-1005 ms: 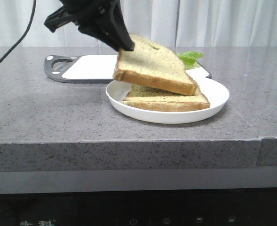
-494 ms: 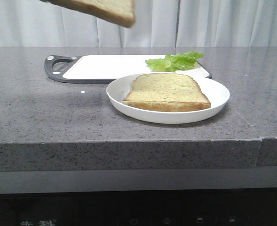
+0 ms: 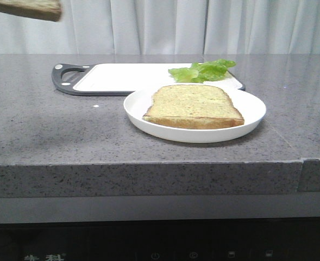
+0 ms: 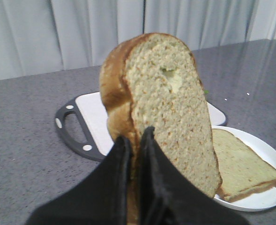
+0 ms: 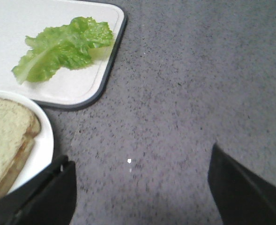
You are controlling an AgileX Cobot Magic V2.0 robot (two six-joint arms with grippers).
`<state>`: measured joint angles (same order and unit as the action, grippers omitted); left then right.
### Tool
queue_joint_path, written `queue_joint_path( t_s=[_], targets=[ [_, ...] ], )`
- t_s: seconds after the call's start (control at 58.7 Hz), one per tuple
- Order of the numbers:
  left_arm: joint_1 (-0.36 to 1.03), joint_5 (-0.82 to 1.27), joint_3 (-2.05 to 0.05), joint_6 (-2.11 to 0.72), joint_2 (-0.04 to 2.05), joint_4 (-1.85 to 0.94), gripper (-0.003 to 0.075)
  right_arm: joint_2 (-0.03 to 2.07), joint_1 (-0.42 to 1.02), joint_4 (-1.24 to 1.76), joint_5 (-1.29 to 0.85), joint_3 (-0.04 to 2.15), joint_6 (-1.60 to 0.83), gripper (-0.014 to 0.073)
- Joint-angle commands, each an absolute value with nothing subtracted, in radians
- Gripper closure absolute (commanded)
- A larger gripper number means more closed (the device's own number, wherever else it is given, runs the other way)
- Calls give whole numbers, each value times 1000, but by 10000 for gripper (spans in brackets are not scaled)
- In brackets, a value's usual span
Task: Left arm grabs bread, right arm adds lettuce
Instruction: 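Lift the top bread slice off the plate with the left gripper, then reach the right gripper to the lettuce leaf and grasp it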
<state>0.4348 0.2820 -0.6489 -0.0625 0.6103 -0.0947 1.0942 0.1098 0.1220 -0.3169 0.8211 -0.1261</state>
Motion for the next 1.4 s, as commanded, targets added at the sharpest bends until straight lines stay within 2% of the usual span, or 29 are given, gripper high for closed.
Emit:
queue_joint_path(
  t_s=[0.0,0.153,0.426,0.63,0.767,0.835,0.92,0.954,1.039,1.108,1.193,1.38],
  targets=[
    [380,185,-641,-49,557,-98,741,1186,129,115,-225,940,-173,4],
    [319,197,-621,-49,511,-98,741,1422,201,115,-239,1157,-270,4],
    [317,197,-621,-49,511,-101,741,1765,223,115,-364,1511,-294,4],
    [317,197,-621,-49,511,-101,741,1919,223,116,-423,1681,-294,4],
    [317,197,-621,-49,511,-101,741,1962,223,116,-438,1718,-294,17],
    [317,197,-621,-49,511,-101,741,1968,223,116,-441,1721,-294,84],
    [317,195,-621,-49,511,-101,741,1968,223,116,-441,1721,-294,245],
    [317,195,-621,-49,511,-101,741,1968,223,116,-442,1721,-294,350],
    [317,195,-621,-49,511,-101,741,1968,223,116,-445,1721,-294,522],
    [317,195,-621,-49,511,-103,741,1968,223,121,-448,1721,-294,617],
    [317,195,-621,-49,511,-105,741,1965,223,133,-456,1721,-294,664],
    [317,195,-621,-49,511,-114,741,1927,223,193,-478,1721,-294,664]
  ],
)
